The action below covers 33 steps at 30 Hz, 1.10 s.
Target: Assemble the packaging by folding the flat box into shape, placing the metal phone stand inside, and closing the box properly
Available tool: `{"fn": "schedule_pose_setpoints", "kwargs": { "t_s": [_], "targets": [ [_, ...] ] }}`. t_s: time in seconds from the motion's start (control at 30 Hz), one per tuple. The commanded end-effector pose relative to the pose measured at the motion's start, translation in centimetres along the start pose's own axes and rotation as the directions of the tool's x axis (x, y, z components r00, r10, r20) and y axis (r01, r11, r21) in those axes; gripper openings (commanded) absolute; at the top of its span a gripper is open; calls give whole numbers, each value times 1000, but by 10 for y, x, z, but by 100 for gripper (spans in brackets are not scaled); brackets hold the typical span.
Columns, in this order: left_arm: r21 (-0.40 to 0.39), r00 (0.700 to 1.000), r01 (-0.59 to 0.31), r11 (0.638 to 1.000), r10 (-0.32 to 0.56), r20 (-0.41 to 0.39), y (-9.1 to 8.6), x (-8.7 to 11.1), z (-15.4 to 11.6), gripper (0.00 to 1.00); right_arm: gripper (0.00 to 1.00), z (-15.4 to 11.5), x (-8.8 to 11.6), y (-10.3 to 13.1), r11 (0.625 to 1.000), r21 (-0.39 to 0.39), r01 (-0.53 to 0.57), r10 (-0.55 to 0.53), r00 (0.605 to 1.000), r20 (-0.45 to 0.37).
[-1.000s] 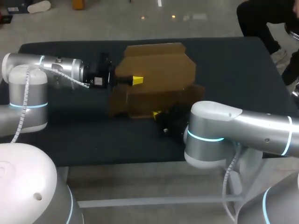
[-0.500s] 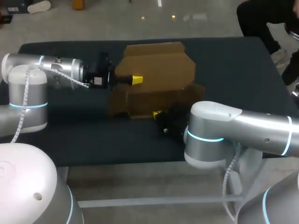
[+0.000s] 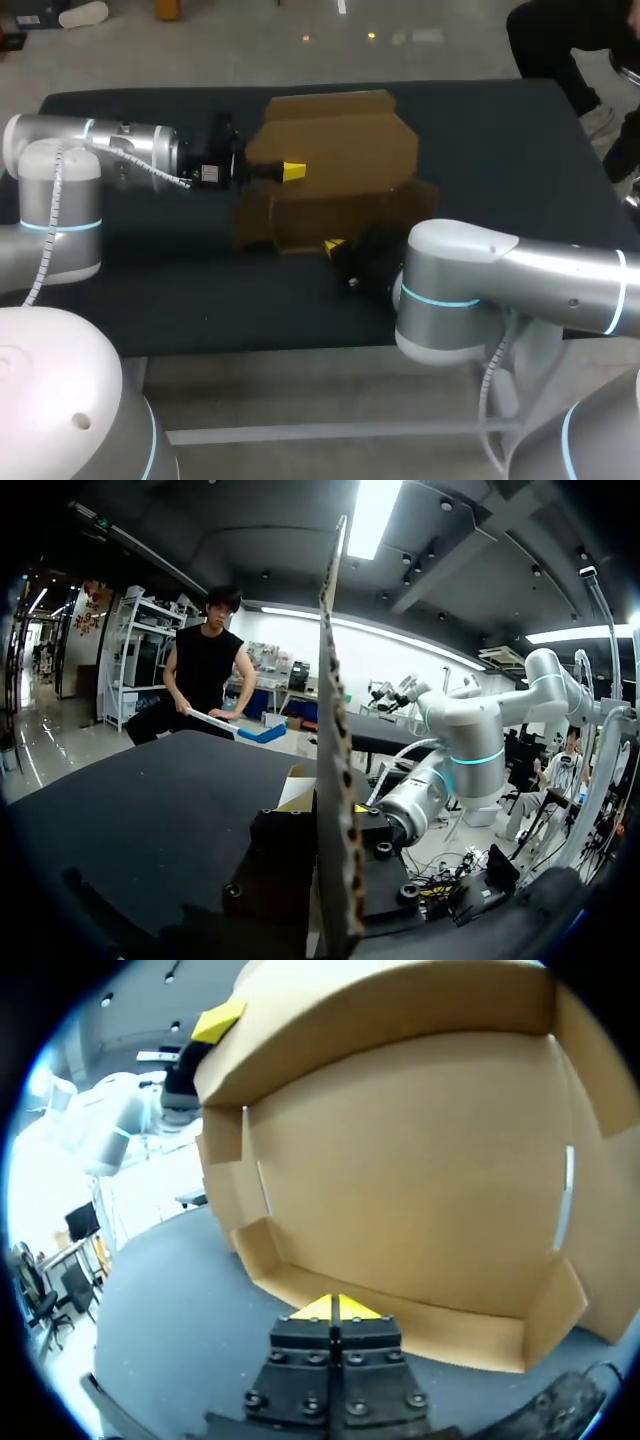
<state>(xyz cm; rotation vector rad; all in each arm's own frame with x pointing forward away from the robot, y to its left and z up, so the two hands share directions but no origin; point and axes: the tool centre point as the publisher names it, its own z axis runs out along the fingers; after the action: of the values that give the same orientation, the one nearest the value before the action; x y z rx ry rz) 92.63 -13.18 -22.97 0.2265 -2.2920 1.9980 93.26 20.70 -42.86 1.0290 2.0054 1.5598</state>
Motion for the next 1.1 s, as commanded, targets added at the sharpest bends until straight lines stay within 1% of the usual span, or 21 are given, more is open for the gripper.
{"fn": "schedule_pose_setpoints", "kwargs": {
  "t_s": [0.03,0.1,0.17,0.33,0.5,0.7,0.93,1.1],
  "targets": [
    [0,1000,0,1000,0,-2,3,-1,1,0,0,-16,5,3,1000,4,5,-5,999,-33],
    [0,1000,0,1000,0,-2,3,-1,1,0,0,-23,6,5,1000,-6,5,-6,998,-60],
    [0,1000,0,1000,0,-2,3,-1,1,0,0,-30,7,6,1000,3,9,-9,998,-66],
    [0,1000,0,1000,0,-2,3,-1,1,0,0,-48,6,7,1000,5,6,-5,993,-120],
    [0,1000,0,1000,0,-2,3,-1,1,0,0,-63,6,8,999,29,20,-15,983,-183],
    [0,1000,0,1000,0,-2,3,-1,1,0,0,-84,5,6,998,54,45,-31,971,-238],
    [0,1000,0,1000,0,-2,3,-1,1,0,0,-113,2,6,993,78,89,-64,961,-271],
    [0,1000,0,1000,0,-2,3,-1,1,0,0,-131,-2,4,991,76,108,-81,952,-296]
  ]
}}
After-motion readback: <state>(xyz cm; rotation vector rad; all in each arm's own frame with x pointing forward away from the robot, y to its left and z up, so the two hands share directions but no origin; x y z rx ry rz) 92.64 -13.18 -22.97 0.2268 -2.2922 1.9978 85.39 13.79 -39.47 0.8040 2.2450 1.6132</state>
